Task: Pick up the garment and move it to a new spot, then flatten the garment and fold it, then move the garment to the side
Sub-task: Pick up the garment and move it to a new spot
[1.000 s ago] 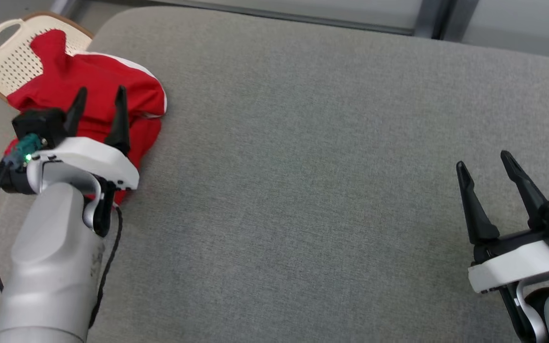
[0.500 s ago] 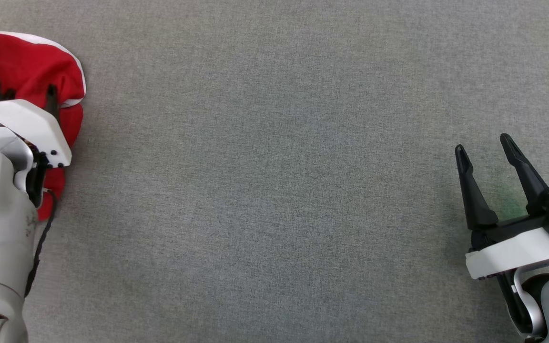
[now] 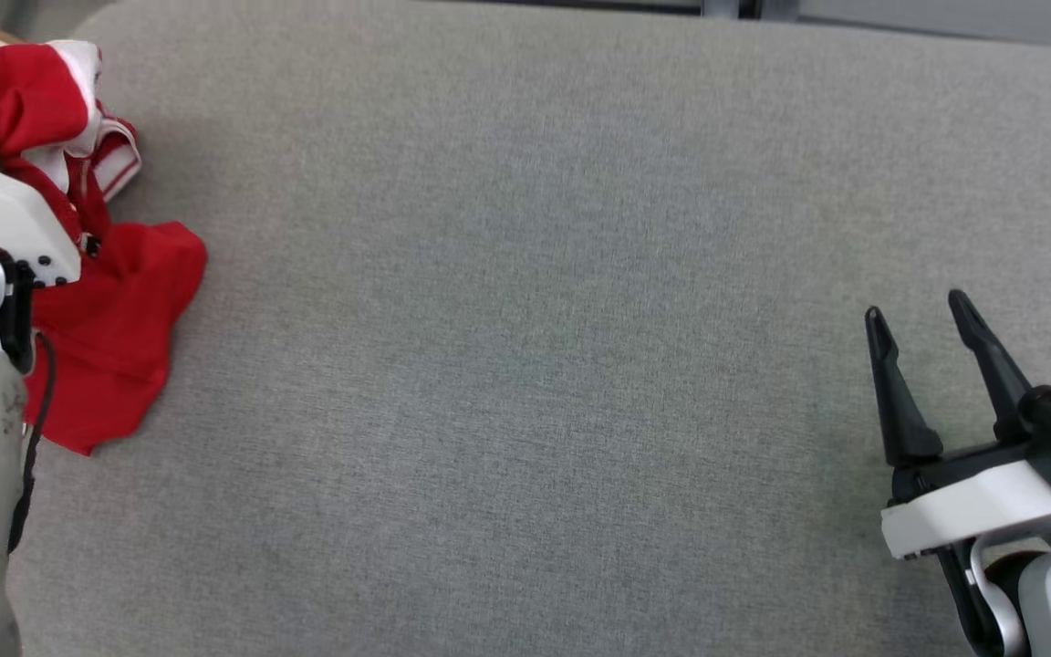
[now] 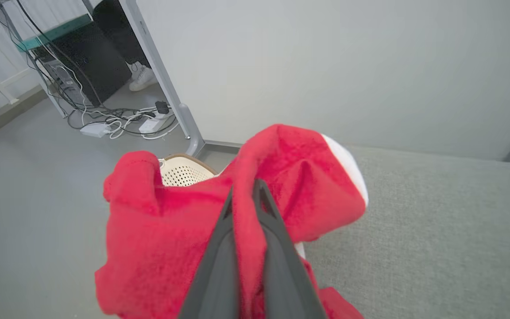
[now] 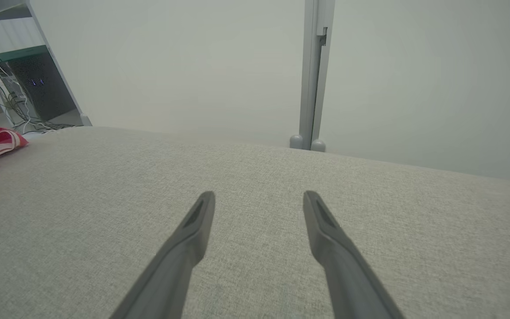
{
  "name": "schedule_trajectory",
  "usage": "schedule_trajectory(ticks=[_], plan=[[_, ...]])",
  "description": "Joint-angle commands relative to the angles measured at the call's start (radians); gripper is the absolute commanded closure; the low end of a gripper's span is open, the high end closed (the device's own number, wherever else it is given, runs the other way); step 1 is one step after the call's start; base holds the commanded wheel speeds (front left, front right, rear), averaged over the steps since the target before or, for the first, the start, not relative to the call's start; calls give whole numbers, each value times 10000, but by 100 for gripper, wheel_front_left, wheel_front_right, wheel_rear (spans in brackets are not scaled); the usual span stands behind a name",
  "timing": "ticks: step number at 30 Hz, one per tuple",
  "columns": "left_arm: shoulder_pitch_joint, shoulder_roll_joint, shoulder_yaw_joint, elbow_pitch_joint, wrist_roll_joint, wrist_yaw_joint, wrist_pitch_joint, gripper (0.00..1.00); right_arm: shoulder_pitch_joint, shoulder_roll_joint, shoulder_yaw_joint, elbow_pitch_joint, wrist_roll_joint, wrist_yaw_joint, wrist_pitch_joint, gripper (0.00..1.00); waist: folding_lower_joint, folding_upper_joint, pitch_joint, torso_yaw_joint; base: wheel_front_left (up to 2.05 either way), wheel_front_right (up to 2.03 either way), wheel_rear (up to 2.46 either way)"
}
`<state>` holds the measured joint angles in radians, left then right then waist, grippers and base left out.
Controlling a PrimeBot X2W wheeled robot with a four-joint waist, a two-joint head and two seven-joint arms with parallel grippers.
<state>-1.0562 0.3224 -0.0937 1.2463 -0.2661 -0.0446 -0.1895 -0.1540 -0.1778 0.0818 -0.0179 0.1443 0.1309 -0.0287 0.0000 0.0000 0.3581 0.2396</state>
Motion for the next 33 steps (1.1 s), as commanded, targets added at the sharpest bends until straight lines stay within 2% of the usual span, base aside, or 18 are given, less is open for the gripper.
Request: schedule_trajectory(ticks=[1,3,7,13,18,19,25,30,33], plan=[[-88,-89,75,-184,-106,-88,-294,100,185,45,-25,35,38,-3,-77,0,0,0,-563,21,0,0,0],[45,-60,86,-440,-155,-178,-551,100,337,131,-70,88,0,-3,-128,0,0,0,-923,-2,0,0,0],[580,-381,182,-1448,-264,-289,-747,100,661,298,-192,101,-19,-3,-157,0,0,0,-1584,-44,0,0,0],[2492,-849,416,-4418,-272,-276,-762,100,1141,533,-168,114,62,-3,-210,0,0,0,-2449,-351,0,0,0],[4552,-1479,38,-6810,-139,-219,-738,100,1442,691,-162,37,156,-3,-191,0,0,0,-2792,-843,0,0,0],[4552,-1479,38,-6810,-139,-219,-738,100,1442,691,-162,37,156,-3,-191,0,0,0,-2792,-843,0,0,0],[6408,-2171,-1173,-9236,27,-283,198,100,1440,764,6,-133,193,-3,-98,0,0,0,-2604,-1750,0,0,0],[6947,-2529,-2680,-9962,-29,-553,930,100,1325,799,160,-98,218,-3,-141,0,0,0,-2302,-2803,0,0,0],[6715,-2623,-3743,-10008,-126,-687,1141,100,1257,819,117,-80,214,-3,-228,0,0,0,-2054,-3428,0,0,0]])
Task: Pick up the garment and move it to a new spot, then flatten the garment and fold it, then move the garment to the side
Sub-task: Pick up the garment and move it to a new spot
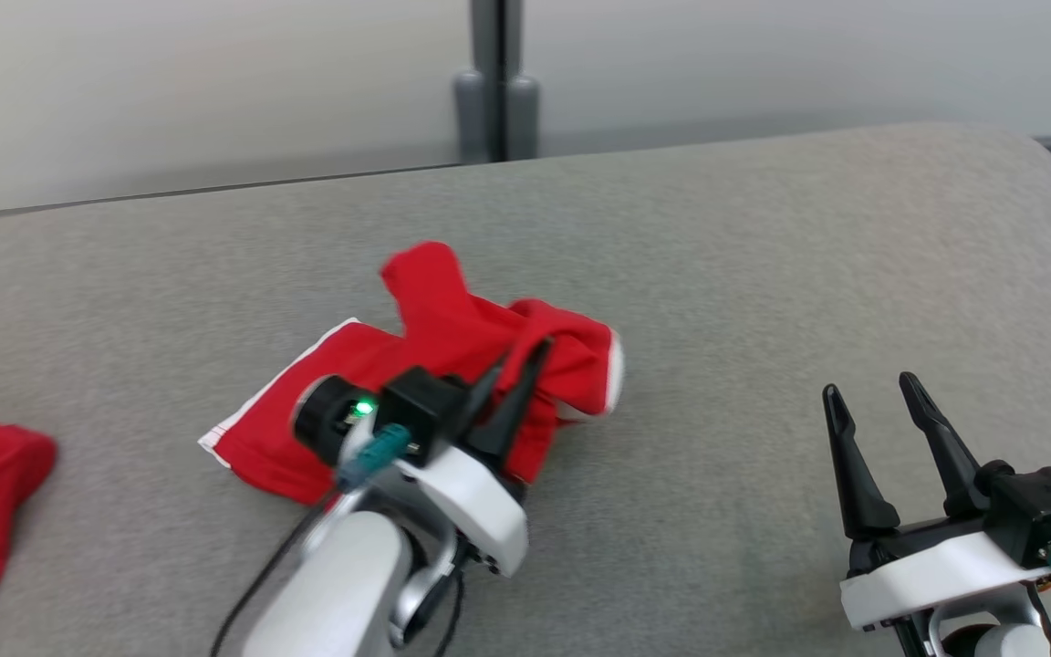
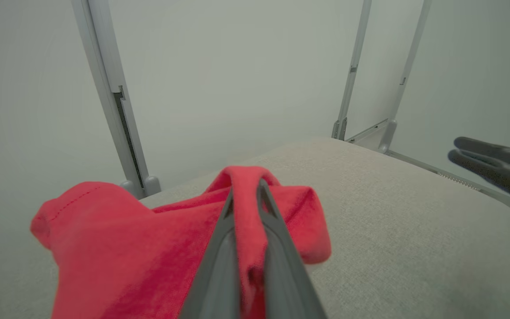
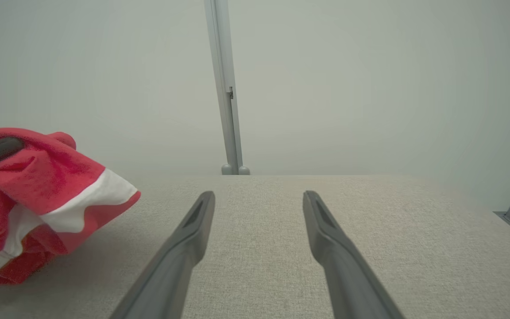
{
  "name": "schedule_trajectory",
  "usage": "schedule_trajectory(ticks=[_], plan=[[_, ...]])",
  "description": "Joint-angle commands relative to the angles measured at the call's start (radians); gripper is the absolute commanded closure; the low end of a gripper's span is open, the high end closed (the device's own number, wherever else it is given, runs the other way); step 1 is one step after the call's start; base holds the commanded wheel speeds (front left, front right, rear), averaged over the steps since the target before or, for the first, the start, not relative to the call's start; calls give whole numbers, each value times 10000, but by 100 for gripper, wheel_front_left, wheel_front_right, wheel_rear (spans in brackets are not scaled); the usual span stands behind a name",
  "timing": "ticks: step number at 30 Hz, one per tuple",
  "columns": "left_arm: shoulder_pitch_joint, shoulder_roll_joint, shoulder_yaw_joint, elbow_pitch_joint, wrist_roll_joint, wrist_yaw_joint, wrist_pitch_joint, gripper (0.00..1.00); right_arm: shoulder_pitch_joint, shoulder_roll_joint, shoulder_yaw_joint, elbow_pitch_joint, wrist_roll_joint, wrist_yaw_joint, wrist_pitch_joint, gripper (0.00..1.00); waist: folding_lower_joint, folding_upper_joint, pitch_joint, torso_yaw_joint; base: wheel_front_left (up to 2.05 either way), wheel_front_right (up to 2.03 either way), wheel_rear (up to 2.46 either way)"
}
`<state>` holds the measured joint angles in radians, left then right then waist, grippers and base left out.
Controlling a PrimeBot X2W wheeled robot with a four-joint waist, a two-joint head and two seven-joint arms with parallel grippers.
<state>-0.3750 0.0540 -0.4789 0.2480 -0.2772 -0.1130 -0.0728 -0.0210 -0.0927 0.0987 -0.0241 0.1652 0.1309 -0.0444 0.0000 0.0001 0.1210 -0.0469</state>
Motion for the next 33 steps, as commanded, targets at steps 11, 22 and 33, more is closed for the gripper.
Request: schedule_trajectory(ticks=[11,22,33], plan=[[-888,-7,-2458,1584,-825,-139,-221,22,-208,213,-194,297,241,-3,-528,0,0,-1,1090,-1795,0,0,0],[-730,206,-1846,1357,-1278,877,-1778,0,-25,134,-243,451,133,-3,-442,0,0,-1,164,-697,0,0,0],[635,1488,915,734,-1869,1896,-1907,0,468,-92,-344,282,-22,-3,-58,0,0,-1,-830,213,0,0,0]])
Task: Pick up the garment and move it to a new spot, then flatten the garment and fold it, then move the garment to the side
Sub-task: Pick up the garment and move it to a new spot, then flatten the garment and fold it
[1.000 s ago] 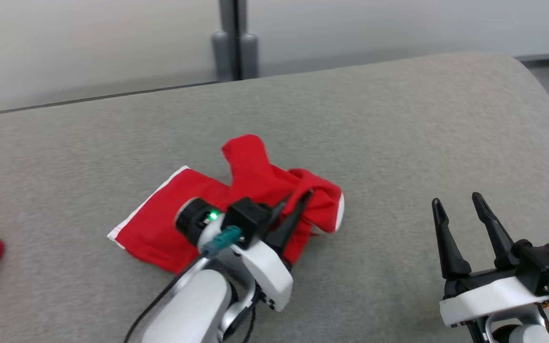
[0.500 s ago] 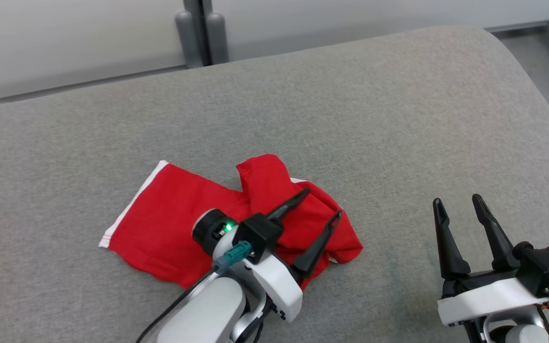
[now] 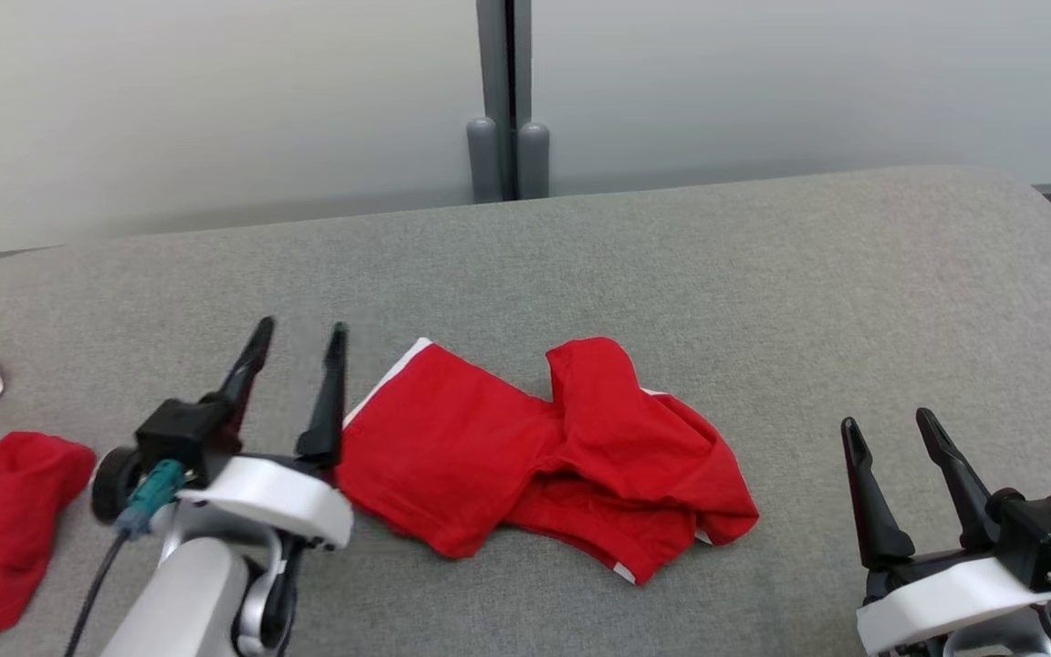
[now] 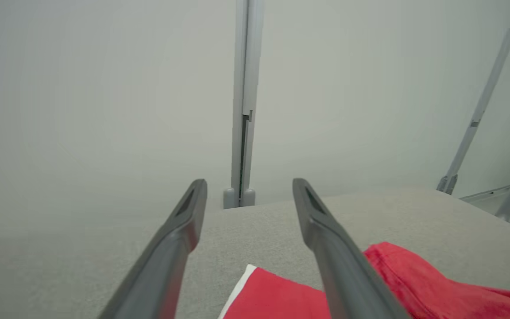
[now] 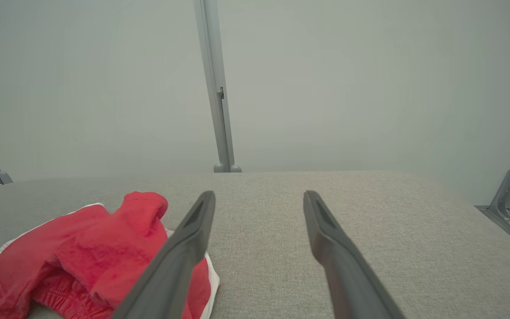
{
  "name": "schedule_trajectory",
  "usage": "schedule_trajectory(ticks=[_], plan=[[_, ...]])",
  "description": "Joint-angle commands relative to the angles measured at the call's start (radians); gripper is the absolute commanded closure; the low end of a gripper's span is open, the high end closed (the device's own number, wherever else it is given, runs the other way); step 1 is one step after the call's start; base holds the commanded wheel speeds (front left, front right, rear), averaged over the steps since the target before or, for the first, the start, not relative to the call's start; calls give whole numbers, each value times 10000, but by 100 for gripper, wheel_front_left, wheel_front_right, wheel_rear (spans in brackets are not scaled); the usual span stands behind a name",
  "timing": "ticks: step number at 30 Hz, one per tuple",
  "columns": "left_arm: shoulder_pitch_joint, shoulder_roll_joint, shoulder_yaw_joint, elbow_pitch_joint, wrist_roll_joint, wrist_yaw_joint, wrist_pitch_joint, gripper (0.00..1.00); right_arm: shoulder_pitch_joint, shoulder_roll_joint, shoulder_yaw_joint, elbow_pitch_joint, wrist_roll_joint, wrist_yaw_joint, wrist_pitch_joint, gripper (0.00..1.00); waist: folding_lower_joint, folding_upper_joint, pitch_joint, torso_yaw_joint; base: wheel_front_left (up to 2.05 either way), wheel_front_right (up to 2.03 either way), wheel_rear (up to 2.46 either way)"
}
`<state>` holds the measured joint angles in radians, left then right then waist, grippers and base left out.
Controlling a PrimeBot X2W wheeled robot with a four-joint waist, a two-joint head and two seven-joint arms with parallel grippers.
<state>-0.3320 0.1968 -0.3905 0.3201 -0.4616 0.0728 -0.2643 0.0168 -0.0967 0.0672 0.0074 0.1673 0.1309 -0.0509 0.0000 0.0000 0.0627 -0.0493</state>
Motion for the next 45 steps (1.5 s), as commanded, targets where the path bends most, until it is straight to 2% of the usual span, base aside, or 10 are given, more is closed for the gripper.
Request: schedule_trajectory(ticks=[1,7,14,26,45], plan=[[392,188,293,-51,-75,82,8,0,139,-69,-43,-60,-32,-3,59,0,0,0,-336,293,0,0,0],[1388,816,1086,-155,-421,-285,4,0,474,-141,-123,-236,59,-3,241,0,0,0,-656,544,0,0,0],[2250,1099,1165,-389,-639,-523,30,0,799,-197,-47,-387,108,-3,483,0,0,0,-988,555,0,0,0],[2709,1228,1048,-483,-544,-387,24,0,1153,-197,-92,-352,169,-3,465,0,0,0,-1417,584,0,0,0],[2462,1288,831,-578,-551,-389,122,0,1039,-202,-49,-256,152,-3,490,0,0,0,-1278,870,0,0,0]])
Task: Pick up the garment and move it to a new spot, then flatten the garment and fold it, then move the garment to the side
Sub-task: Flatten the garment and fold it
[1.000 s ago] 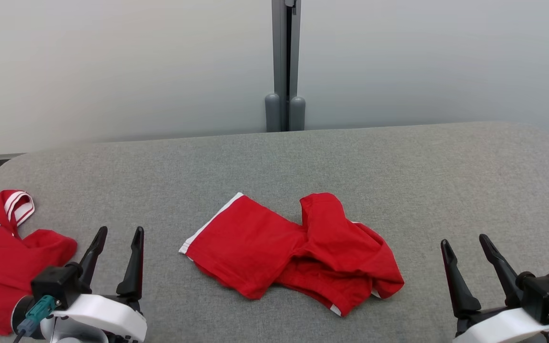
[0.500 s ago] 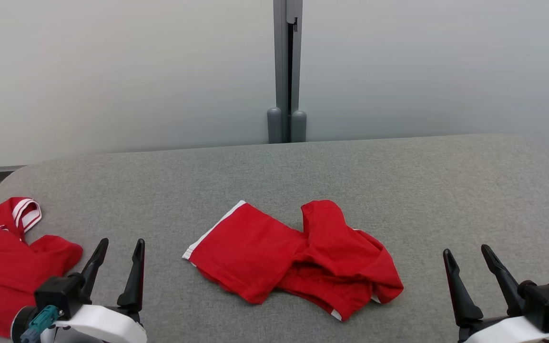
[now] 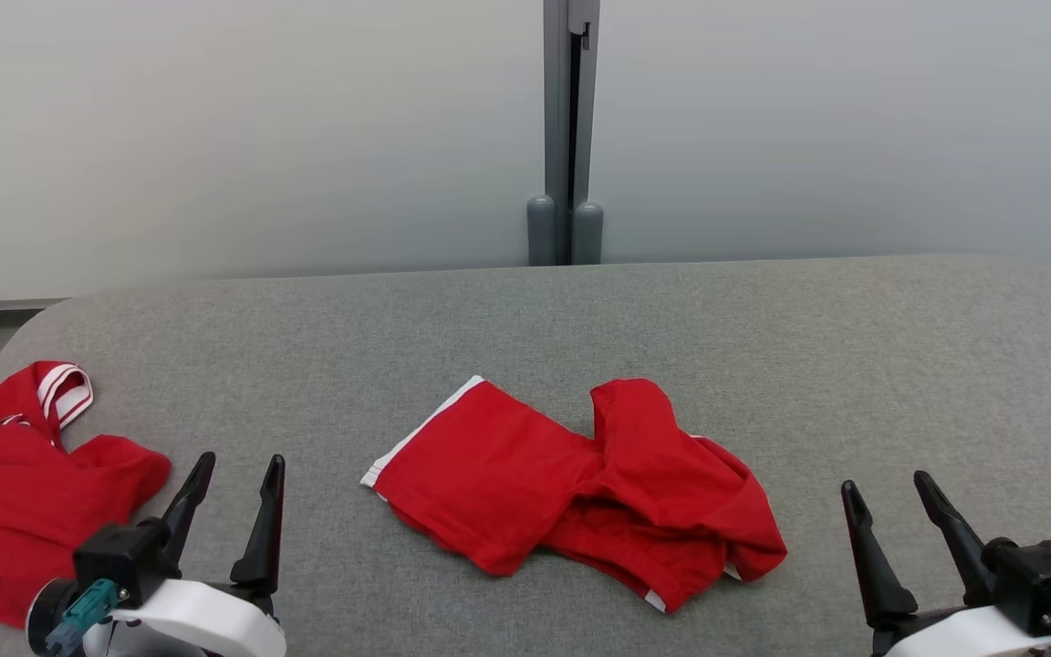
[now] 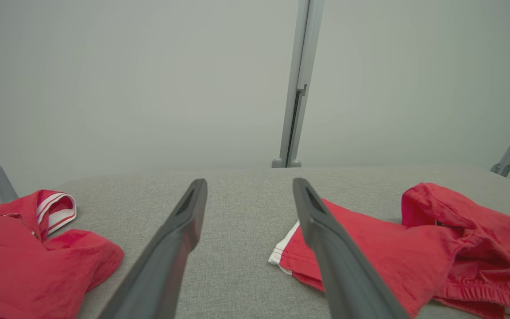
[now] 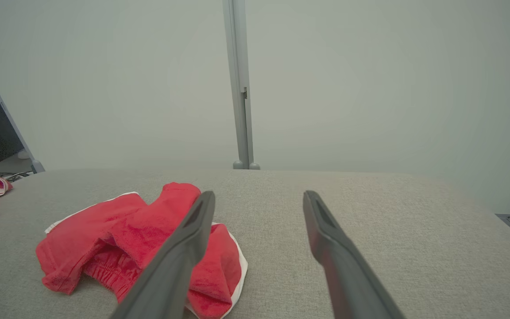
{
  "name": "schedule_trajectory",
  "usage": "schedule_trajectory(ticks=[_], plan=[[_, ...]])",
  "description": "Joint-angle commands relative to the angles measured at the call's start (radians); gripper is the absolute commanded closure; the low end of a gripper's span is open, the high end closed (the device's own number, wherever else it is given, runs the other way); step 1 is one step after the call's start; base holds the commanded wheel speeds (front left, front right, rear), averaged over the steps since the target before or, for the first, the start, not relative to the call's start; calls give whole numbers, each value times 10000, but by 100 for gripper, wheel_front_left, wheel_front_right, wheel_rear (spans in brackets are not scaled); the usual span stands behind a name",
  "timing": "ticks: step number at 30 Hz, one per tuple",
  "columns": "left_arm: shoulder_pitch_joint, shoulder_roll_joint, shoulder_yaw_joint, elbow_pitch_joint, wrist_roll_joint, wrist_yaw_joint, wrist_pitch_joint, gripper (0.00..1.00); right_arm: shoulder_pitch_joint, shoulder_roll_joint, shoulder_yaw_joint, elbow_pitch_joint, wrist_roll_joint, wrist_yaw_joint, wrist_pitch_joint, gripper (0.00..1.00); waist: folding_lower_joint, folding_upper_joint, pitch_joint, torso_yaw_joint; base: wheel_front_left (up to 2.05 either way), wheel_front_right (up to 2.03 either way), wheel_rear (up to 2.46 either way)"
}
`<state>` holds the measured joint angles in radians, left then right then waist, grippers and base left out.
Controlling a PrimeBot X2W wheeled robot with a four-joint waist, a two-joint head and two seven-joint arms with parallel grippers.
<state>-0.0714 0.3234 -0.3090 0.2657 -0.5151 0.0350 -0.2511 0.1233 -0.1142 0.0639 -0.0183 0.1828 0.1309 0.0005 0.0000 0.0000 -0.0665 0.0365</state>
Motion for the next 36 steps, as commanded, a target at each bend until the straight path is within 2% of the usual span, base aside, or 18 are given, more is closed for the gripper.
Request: schedule_trajectory(ticks=[1,5,9,12,18,19,20,21,22,29,34,35,36], plan=[[-184,24,-6,-52,-6,-26,-2,0,-70,-66,57,29,-36,-3,50,0,0,0,48,46,0,0,0],[-366,-58,-150,-185,80,-36,56,0,-313,-253,797,214,-117,-3,444,0,0,0,277,250,0,0,0],[-692,-159,-385,-318,199,-73,115,0,-719,-670,2110,601,-476,-3,740,0,0,0,585,569,0,0,0],[-995,-335,-585,-439,343,-139,88,0,-1118,-651,2901,1082,-551,-2,738,0,0,0,909,869,0,0,0],[-1466,-532,-826,-480,514,-219,37,0,-2268,-543,3229,2399,-1199,-11,518,0,0,0,1514,1232,0,0,0],[-1515,-565,-848,-488,528,-217,24,0,-2436,-502,3250,2632,-1258,-11,518,5,0,0,1584,1261,0,0,0],[-1562,-589,-864,-493,557,-217,27,0,-2587,-480,3191,2854,-1373,-11,520,52,0,0,1644,1283,0,0,0],[-1612,-602,-871,-488,575,-219,9,0,-2734,-468,3167,3029,-1452,-11,492,84,0,0,1693,1301,0,0,0],[-1660,-616,-876,-470,582,-228,-8,0,-2861,-452,3136,3249,-1508,-11,506,100,0,0,1719,1315,0,0,0],[-1866,-679,-854,-387,645,-246,-70,0,-3534,-495,2358,3541,-1254,-11,-153,100,0,0,1923,1337,0,0,0],[-1953,-747,-849,-332,691,-281,-95,0,-4022,-611,1081,3670,-974,-11,-390,100,0,0,2069,1301,0,0,0],[-1953,-747,-849,-332,691,-281,-95,0,-4022,-611,1081,3670,-974,-11,-390,100,0,0,2069,1301,0,0,0],[-2044,-786,-859,-317,702,-305,-109,0,-4209,-670,546,3915,-965,-12,-406,100,0,0,2154,1297,0,0,0]])
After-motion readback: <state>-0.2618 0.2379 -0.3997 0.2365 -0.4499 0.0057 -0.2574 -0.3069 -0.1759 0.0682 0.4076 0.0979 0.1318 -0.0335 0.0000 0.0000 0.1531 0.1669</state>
